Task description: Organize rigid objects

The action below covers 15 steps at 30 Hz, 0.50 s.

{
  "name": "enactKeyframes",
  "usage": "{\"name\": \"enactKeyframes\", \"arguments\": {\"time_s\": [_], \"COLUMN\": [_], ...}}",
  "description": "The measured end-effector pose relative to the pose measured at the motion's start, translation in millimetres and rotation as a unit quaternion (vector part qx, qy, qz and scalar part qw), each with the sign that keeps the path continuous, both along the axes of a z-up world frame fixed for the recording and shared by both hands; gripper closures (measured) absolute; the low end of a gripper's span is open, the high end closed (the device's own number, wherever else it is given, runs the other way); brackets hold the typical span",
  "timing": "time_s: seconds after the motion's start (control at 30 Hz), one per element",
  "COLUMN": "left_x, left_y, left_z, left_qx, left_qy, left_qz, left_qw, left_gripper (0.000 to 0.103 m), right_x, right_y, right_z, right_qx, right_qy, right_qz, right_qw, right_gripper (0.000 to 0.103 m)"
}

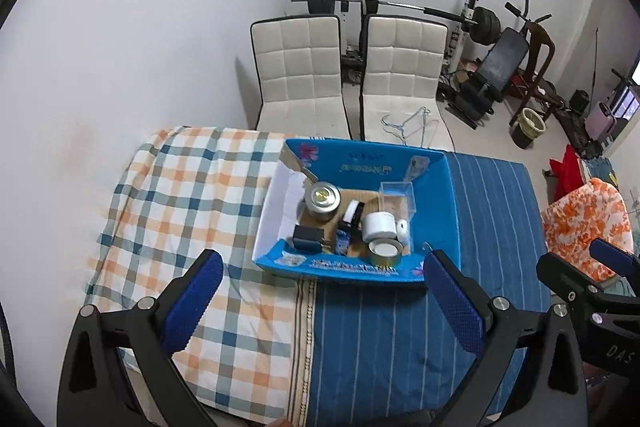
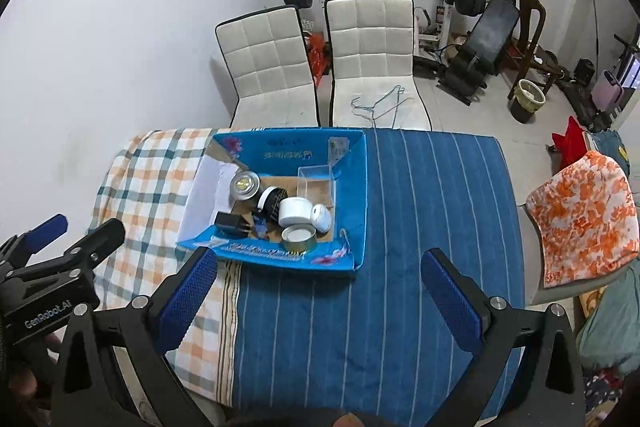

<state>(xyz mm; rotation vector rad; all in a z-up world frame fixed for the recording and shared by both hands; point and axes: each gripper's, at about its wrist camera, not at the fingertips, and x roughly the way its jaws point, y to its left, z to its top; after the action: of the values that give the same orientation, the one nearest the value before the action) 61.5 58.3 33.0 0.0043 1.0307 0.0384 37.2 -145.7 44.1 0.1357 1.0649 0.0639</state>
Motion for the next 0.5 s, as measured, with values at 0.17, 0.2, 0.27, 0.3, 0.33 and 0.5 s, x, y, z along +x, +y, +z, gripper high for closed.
{"name": "enactKeyframes", "arguments": {"time_s": [0.17,0.2,0.27,0.3,0.33,0.5], "left_x": [14,17,21,23,24,29], "left_y": [2,2,3,3,3,4], "left_z": [-8,-10,-12,-13,-13,-13], "left_qx": [0.006,0.009,0.011,0.012,0.012,0.011], "left_qy": [-0.003,-0.002,-0.003,-0.002,-0.001,-0.001], "left_qz": [0.002,0.002,0.001,0.001,0.001,-0.002], "left_qw": [1.0000,1.0000,0.9999,0.9999,0.9999,0.9999], "left_gripper": [0.000,0.000,0.000,0.000,0.000,0.000], "right_x": [18,20,24,26,27,31], "right_y": [1,1,0,-1,1,-1], "right_z": [-12,-14,-16,-16,-18,-20], "right_qx": [-0.011,-0.012,-0.014,-0.015,-0.017,-0.017], "right_qy": [-0.003,-0.003,-0.002,-0.003,-0.004,-0.003], "right_qz": [-0.013,-0.015,-0.017,-0.020,-0.021,-0.024], "right_qw": [1.000,1.000,1.000,1.000,1.000,1.000], "right_gripper": [0.000,0.000,0.000,0.000,0.000,0.000]}}
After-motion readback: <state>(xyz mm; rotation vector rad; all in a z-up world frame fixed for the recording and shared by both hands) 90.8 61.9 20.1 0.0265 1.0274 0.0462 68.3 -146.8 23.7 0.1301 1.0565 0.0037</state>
